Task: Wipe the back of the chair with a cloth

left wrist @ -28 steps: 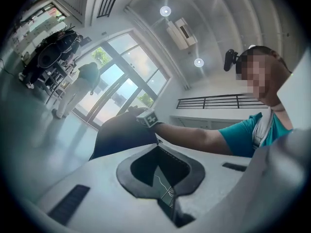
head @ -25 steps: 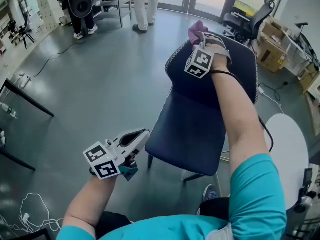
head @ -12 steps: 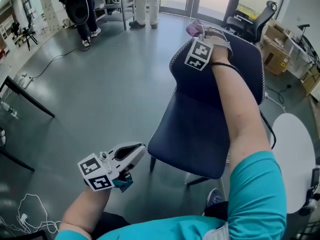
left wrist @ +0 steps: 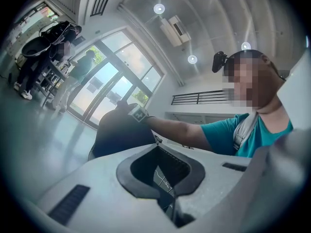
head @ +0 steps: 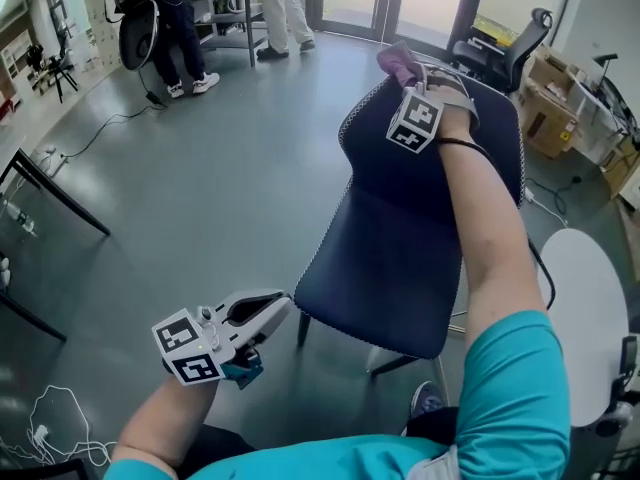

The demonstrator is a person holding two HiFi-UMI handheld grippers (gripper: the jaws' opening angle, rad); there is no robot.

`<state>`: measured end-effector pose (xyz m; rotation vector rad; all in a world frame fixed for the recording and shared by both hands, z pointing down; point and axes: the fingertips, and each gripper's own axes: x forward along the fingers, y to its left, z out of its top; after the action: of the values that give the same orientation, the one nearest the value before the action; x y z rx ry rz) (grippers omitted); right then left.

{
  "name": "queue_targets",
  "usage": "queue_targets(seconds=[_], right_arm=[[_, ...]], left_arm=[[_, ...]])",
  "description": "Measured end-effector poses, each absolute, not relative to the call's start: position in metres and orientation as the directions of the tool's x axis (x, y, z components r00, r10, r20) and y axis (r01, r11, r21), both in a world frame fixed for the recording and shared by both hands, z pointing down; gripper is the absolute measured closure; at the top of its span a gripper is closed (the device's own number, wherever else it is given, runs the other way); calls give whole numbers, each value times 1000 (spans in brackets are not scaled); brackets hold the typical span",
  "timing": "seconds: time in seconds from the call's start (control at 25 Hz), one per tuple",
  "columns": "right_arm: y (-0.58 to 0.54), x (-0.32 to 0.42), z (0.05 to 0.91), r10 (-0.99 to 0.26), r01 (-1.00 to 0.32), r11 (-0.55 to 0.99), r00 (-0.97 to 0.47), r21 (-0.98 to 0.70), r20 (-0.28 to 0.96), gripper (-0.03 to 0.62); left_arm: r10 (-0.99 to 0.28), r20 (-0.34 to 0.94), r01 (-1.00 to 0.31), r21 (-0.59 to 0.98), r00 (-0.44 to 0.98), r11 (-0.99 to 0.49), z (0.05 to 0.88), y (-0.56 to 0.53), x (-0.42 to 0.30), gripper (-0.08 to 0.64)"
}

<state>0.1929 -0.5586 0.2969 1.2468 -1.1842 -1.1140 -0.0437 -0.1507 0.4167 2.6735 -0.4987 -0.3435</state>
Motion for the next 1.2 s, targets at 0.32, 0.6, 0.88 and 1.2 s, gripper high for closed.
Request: queue_targets(seconds=[0.32, 0.6, 0.88, 1.2], right_arm=[[-547, 228, 296, -990, -58, 39, 135, 998, 46, 535], [-536, 270, 301, -980, -52, 51, 187, 997, 60, 535], [-524, 315, 297, -965, -57, 58, 252, 997, 71, 535], [-487, 367, 305, -933, -36, 114, 340, 993, 119, 535]], left_arm=[[-476, -104, -425, 314, 873, -849, 421, -167, -56, 557], [-651, -43, -636, 170, 758, -752, 413, -238, -86, 557], [-662, -40, -650, 156, 748, -744, 406, -267, -80, 557], [-635, -44, -618, 186, 771, -764, 424, -268, -69, 557]])
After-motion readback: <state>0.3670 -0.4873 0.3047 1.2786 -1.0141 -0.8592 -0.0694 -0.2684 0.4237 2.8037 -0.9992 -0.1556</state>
